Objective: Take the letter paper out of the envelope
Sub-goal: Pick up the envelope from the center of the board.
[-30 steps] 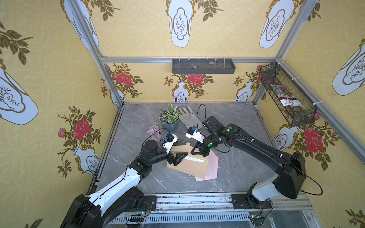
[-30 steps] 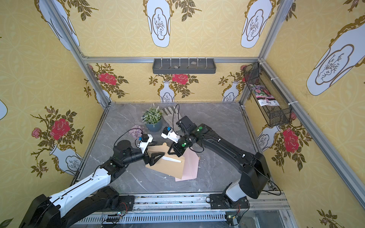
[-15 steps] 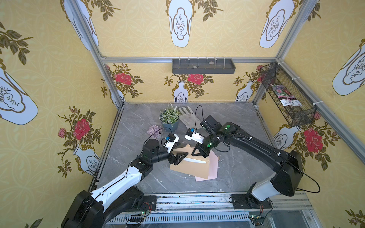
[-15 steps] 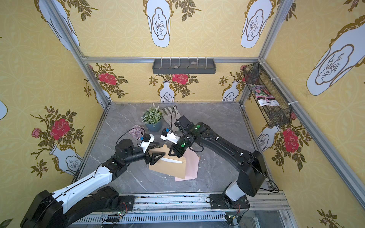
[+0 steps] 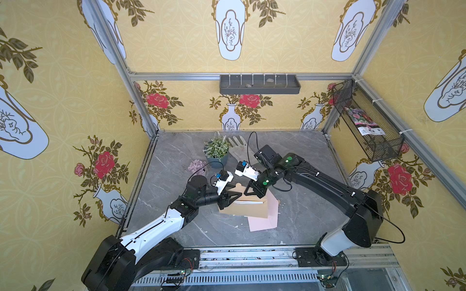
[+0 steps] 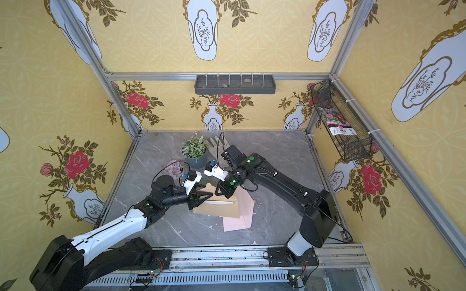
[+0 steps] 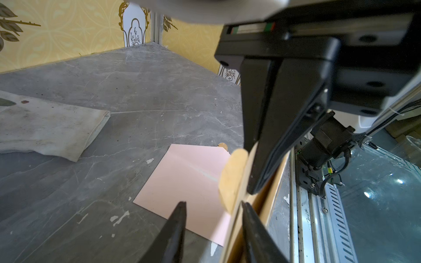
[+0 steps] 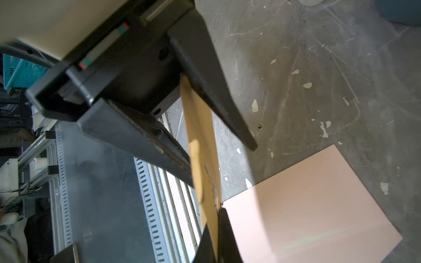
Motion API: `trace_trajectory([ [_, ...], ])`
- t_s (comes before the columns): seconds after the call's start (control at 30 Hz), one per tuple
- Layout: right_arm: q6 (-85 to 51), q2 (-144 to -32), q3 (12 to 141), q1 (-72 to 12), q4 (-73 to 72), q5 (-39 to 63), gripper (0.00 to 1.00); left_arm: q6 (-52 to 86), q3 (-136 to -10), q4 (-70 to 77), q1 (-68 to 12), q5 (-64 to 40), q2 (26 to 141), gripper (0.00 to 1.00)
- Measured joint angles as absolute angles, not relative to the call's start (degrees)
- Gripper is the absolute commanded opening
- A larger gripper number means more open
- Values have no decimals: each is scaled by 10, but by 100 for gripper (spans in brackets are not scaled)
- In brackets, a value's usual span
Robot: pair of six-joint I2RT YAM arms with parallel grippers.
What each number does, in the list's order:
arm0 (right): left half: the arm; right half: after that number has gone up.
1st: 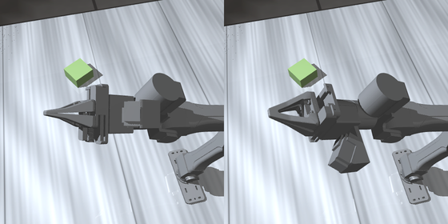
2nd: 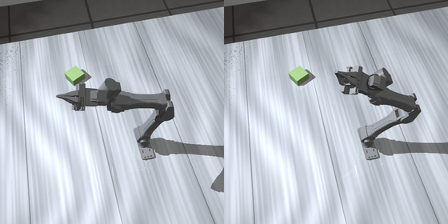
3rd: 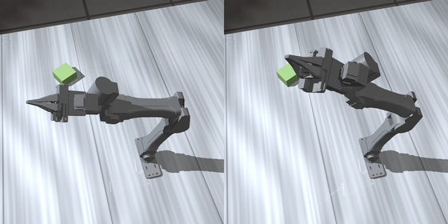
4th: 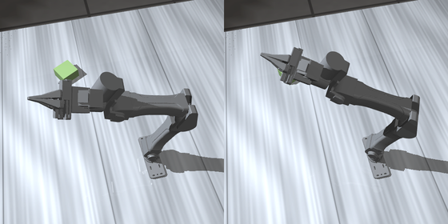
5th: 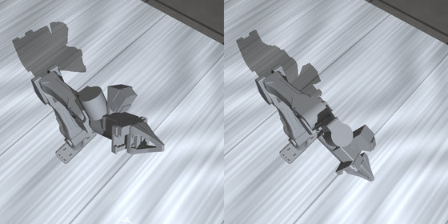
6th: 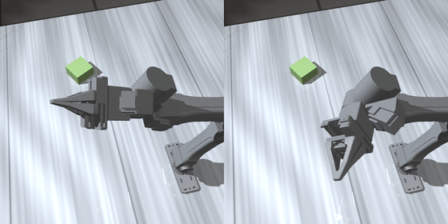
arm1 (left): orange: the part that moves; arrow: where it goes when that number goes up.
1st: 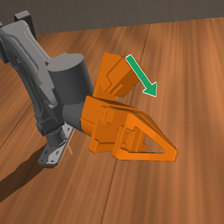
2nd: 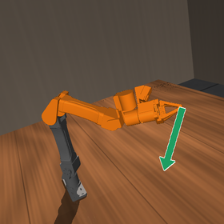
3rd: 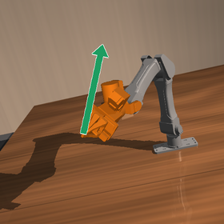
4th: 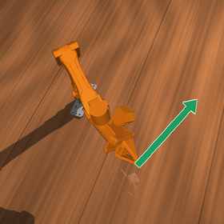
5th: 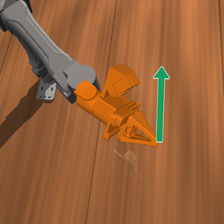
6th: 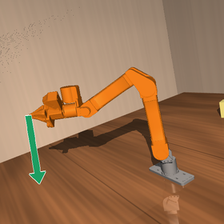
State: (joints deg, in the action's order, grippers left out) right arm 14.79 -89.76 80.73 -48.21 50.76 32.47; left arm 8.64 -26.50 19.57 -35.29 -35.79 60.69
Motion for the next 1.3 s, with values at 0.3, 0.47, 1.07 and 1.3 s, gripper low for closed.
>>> trace_trajectory([
  [0.3, 135, -875, 782, -475, 466, 318, 16, 91, -264, 191, -354, -351, 592, 0],
  [0.47, 118, -809, 721, -450, 420, 307, 48, 96, -250, 192, -354, -324, 573, 0],
  [1.07, -179, -651, 219, -518, -168, 290, 65, 187, -244, 193, -352, -188, 426, 3],
  [1.3, -214, -752, 219, -521, -424, 296, 75, 236, -273, 173, -353, -180, 392, 6],
])
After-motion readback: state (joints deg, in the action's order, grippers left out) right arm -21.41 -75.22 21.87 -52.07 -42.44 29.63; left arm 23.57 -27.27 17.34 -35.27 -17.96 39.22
